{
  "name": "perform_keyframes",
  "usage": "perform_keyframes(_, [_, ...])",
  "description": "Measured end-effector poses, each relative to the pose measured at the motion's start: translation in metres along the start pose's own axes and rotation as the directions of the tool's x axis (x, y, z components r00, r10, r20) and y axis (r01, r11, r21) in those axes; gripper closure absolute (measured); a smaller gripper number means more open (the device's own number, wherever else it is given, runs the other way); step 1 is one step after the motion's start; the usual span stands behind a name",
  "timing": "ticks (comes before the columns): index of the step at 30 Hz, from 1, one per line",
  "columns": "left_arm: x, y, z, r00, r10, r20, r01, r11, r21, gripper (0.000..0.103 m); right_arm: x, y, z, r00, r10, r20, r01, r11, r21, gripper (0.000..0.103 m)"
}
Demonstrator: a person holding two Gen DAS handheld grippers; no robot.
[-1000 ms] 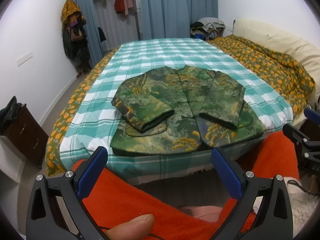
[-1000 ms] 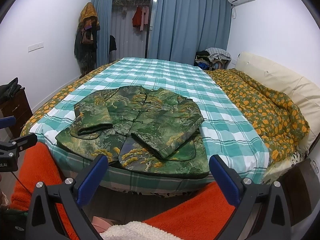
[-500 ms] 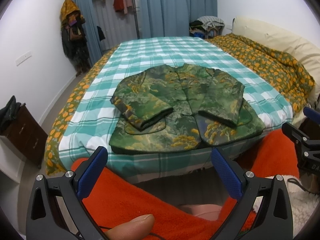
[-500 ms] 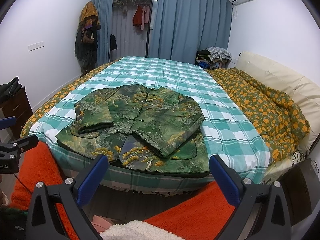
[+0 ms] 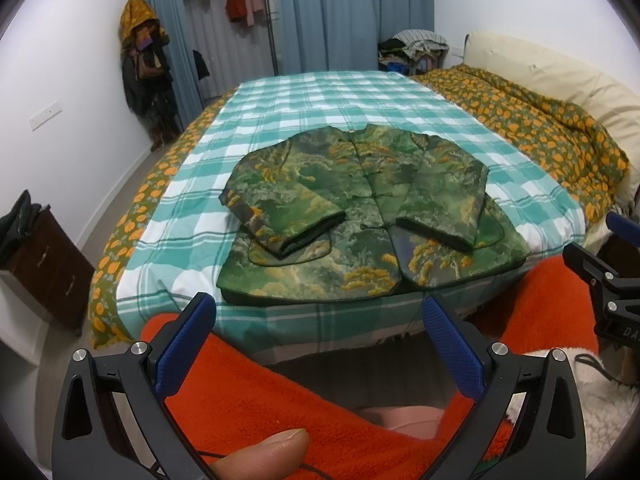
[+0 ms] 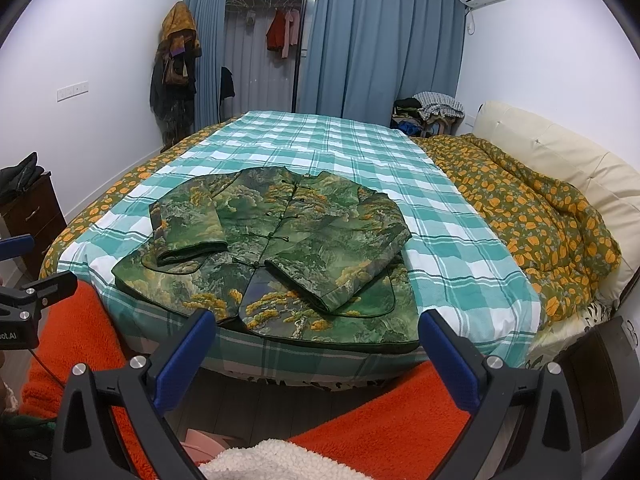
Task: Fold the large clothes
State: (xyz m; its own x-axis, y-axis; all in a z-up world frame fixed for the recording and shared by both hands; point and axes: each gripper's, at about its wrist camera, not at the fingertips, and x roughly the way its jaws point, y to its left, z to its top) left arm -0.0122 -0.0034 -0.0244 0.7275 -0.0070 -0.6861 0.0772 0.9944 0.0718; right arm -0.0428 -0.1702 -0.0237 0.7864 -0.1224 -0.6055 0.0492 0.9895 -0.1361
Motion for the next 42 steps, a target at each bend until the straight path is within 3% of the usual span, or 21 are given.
perform_keyframes(42, [0.0033, -0.0021, -0.0083, 1.000, -0.001, -0.013, 0.001, 1.000, 0.006, 0.000, 0.0014, 0.0010, -0.0014, 1.000, -0.001, -0.003, 0.001, 1.000, -0.002, 0.000])
